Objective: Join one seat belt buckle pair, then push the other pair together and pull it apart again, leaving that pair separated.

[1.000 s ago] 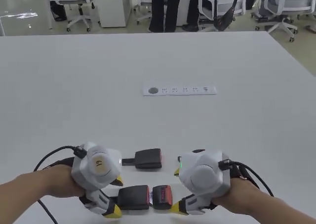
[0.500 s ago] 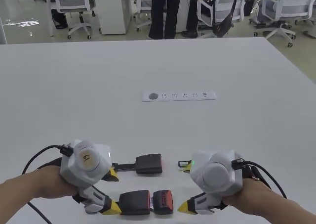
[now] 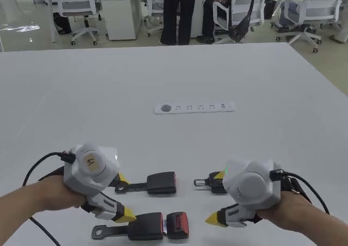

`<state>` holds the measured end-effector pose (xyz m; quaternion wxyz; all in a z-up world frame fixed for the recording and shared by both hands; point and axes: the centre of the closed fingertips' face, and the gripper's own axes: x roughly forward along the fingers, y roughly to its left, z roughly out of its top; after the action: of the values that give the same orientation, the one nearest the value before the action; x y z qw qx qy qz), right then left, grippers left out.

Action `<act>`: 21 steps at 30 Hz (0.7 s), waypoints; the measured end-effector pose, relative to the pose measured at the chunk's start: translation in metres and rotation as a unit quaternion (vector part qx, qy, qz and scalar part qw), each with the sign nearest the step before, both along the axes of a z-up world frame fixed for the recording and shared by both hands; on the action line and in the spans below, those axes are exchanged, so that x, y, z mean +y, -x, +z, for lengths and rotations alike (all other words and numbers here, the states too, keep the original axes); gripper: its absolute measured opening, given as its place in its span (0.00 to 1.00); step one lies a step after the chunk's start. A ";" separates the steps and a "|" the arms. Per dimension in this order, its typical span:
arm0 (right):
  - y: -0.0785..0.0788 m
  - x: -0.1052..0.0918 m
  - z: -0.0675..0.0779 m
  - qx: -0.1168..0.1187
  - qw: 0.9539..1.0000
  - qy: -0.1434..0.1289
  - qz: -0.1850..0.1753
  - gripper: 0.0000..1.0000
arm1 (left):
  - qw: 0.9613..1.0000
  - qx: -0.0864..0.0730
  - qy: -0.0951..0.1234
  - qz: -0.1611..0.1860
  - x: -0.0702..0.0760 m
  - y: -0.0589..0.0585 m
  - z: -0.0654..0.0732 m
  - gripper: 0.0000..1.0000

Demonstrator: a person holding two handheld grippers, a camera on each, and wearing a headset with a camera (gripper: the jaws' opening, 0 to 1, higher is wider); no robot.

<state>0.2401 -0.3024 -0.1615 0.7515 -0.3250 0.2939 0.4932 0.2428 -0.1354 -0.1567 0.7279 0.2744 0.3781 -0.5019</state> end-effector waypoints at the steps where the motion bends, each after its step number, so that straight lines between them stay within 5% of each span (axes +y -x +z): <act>1: -0.002 -0.003 0.000 0.000 1.000 0.000 -0.003 0.54 | 1.000 -0.001 0.000 0.001 0.000 -0.002 0.000 0.49; 21: -0.032 -0.035 -0.003 0.001 0.999 -0.001 -0.036 0.53 | 1.000 -0.011 0.003 0.003 -0.013 -0.032 -0.003 0.49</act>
<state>0.2719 -0.3377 -0.1645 0.7686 -0.3129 0.3058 0.4667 0.2750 -0.1479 -0.1595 0.7342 0.2764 0.3692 -0.4983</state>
